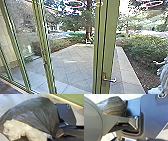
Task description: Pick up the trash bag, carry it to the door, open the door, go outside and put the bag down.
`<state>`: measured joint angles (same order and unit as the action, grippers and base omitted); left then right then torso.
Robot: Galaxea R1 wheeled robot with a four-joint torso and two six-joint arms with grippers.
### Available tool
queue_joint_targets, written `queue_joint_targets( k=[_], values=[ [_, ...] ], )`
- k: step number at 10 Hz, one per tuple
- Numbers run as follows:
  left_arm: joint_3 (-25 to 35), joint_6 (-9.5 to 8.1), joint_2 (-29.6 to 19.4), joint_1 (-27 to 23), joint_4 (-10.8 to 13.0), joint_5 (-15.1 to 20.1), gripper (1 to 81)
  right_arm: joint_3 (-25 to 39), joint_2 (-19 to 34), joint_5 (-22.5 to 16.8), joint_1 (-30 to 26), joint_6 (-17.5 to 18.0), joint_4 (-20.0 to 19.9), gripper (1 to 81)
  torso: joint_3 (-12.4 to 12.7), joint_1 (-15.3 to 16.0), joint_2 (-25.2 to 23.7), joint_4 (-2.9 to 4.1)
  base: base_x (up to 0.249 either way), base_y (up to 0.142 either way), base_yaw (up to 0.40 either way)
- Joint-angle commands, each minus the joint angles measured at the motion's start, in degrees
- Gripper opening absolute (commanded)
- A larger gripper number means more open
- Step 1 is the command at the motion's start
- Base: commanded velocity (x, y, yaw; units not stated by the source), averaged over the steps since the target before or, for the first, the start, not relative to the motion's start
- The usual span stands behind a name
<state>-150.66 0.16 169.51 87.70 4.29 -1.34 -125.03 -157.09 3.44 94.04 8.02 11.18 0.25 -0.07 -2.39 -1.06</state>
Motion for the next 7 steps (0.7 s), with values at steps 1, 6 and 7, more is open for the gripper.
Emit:
queue_joint_targets(
  k=[1, 6, 7],
  values=[
    [0.46, 0.28, -0.31, -3.10, 0.28, 2.92, 1.0, 10.60, 8.43, -0.54, -1.08, 0.06, -0.19, 81.1, 0.00, 0.07, 0.00, 0.00, 0.000, 0.000, 0.000],
    [0.37, 0.28, -0.04, -3.10, 0.45, 2.84, 1.0, 21.59, 16.34, -0.54, -0.91, 0.24, -0.19, 81.1, 0.00, 0.07, 0.00, 0.00, 0.000, 0.000, 0.000],
    [0.46, 0.28, 0.04, -3.18, 0.46, 2.84, 1.0, 24.20, 18.26, -0.54, -1.08, 0.24, -0.28, 81.1, 0.00, 0.07, 0.00, 0.00, 0.000, 0.000, 0.000]
  ],
)
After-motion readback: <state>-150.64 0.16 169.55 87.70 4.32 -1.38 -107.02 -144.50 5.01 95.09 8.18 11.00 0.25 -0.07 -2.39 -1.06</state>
